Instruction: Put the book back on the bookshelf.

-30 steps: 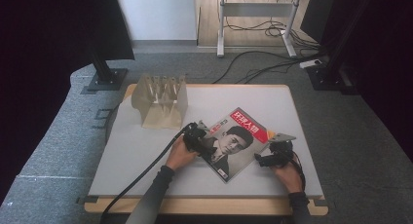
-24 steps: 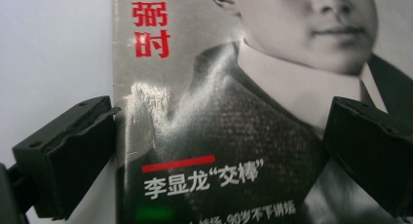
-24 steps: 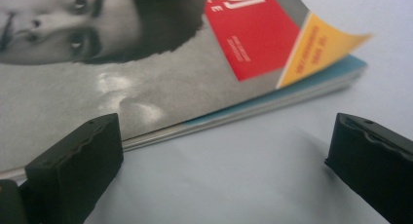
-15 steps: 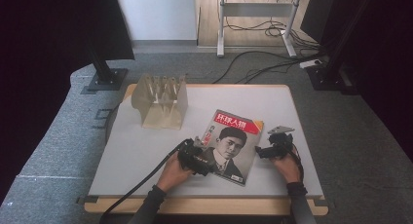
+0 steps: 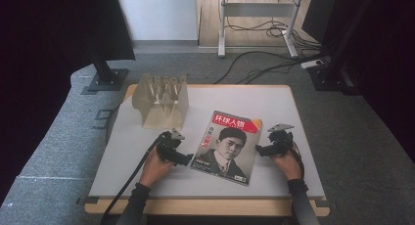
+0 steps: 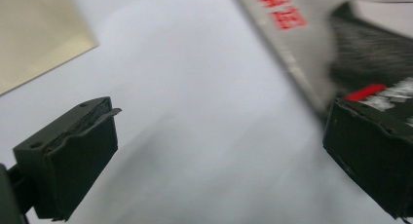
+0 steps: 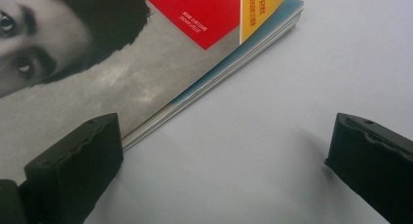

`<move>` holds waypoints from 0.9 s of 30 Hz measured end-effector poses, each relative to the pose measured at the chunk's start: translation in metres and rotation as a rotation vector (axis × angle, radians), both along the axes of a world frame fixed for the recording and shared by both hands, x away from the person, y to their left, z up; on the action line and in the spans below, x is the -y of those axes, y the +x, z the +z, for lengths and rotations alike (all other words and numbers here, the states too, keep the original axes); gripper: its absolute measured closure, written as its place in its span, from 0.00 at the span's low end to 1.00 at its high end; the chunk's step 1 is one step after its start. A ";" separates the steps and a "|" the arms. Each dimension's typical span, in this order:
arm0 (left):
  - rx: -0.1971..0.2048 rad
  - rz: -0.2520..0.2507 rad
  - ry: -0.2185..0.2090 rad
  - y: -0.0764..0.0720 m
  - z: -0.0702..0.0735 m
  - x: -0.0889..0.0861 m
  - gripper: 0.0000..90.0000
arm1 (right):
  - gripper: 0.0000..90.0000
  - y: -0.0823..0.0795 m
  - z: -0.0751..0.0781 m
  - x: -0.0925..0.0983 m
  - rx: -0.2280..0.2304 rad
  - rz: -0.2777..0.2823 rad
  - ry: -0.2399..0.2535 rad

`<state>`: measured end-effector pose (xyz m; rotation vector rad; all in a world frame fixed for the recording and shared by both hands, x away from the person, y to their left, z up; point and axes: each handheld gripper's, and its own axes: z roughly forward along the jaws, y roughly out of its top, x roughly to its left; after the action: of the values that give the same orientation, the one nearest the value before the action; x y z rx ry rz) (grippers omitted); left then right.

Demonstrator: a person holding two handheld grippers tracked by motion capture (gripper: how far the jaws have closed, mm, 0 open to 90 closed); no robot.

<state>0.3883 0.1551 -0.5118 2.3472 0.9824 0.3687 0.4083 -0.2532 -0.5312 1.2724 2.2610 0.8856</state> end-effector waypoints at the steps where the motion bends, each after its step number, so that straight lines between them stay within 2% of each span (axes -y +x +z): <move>1: -0.005 -0.004 0.006 0.001 -0.004 0.002 0.00 | 0.00 0.002 0.001 -0.001 -0.003 0.004 -0.004; 2: -0.012 -0.011 0.016 0.002 -0.008 0.004 0.00 | 0.00 0.002 0.001 -0.001 -0.003 0.004 -0.004; 3: -0.014 -0.009 -0.010 0.002 -0.008 0.005 0.00 | 0.00 0.004 0.001 -0.002 -0.006 0.009 -0.008; 4: -0.020 -0.016 -0.017 0.002 -0.009 0.006 0.00 | 0.00 0.004 0.001 -0.002 -0.006 0.009 -0.008; 6: 0.004 -0.019 -0.010 -0.003 -0.009 0.008 0.00 | 0.00 0.006 0.001 -0.003 -0.005 0.007 -0.008; 7: 0.001 -0.029 -0.004 -0.005 -0.009 0.009 0.00 | 0.00 0.008 0.001 -0.003 -0.003 0.006 -0.009; 11: -0.025 -0.060 -0.028 -0.017 -0.010 0.015 0.00 | 0.00 0.019 0.001 -0.005 -0.006 -0.006 -0.005; 12: -0.024 -0.080 -0.030 -0.025 -0.010 0.019 0.00 | 0.00 0.025 0.000 -0.006 -0.007 -0.011 0.001; 13: -0.024 -0.080 -0.030 -0.025 -0.010 0.019 0.00 | 0.00 0.025 0.000 -0.006 -0.007 -0.011 0.001; 15: -0.021 -0.109 -0.029 -0.034 -0.010 0.026 0.00 | 0.00 0.035 0.000 -0.008 -0.009 -0.014 -0.002; 18: -0.018 -0.135 -0.043 -0.043 -0.012 0.032 0.00 | 0.00 0.039 0.001 -0.009 -0.006 -0.013 -0.007; 21: 0.006 -0.172 -0.032 -0.048 -0.011 0.033 0.00 | 0.02 0.043 0.002 -0.009 -0.018 0.004 -0.006; 23: 0.019 -0.155 -0.026 -0.045 -0.011 0.030 0.00 | 0.05 0.043 0.004 -0.009 -0.028 0.019 -0.012; 25: 0.015 -0.126 -0.052 -0.040 -0.013 0.024 0.00 | 0.05 0.041 0.009 -0.010 -0.026 0.030 -0.005; 26: 0.005 -0.110 -0.066 -0.037 -0.014 0.022 0.00 | 0.05 0.039 0.013 -0.014 -0.028 0.050 0.026; 27: 0.015 -0.094 -0.072 -0.035 -0.014 0.022 0.00 | 0.05 0.039 0.015 -0.016 -0.028 0.066 0.034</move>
<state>0.3535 0.1327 -0.5263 2.3128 0.8604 0.3089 0.4472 -0.2368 -0.5163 1.2382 2.3316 0.9395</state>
